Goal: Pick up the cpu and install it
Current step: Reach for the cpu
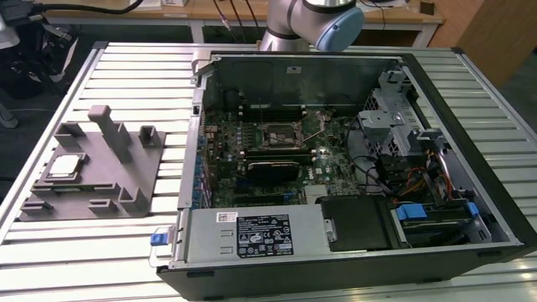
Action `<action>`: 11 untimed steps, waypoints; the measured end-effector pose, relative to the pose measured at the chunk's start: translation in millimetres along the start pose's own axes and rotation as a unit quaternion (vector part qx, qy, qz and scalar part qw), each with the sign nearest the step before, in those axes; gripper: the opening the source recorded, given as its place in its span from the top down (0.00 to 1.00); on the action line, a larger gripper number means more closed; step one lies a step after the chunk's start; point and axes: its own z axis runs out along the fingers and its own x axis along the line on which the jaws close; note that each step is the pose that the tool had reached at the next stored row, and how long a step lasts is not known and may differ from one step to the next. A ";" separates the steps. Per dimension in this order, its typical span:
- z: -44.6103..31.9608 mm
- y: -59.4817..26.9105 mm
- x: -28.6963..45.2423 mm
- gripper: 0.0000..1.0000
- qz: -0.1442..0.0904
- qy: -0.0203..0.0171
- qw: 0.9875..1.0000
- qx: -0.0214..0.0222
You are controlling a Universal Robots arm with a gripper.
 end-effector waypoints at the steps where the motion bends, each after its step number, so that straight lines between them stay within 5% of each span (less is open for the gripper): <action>1: 1.7 -0.6 1.2 0.89 0.000 0.000 1.000 0.000; 11: 19.5 -9.7 9.1 0.89 0.000 0.000 1.000 0.000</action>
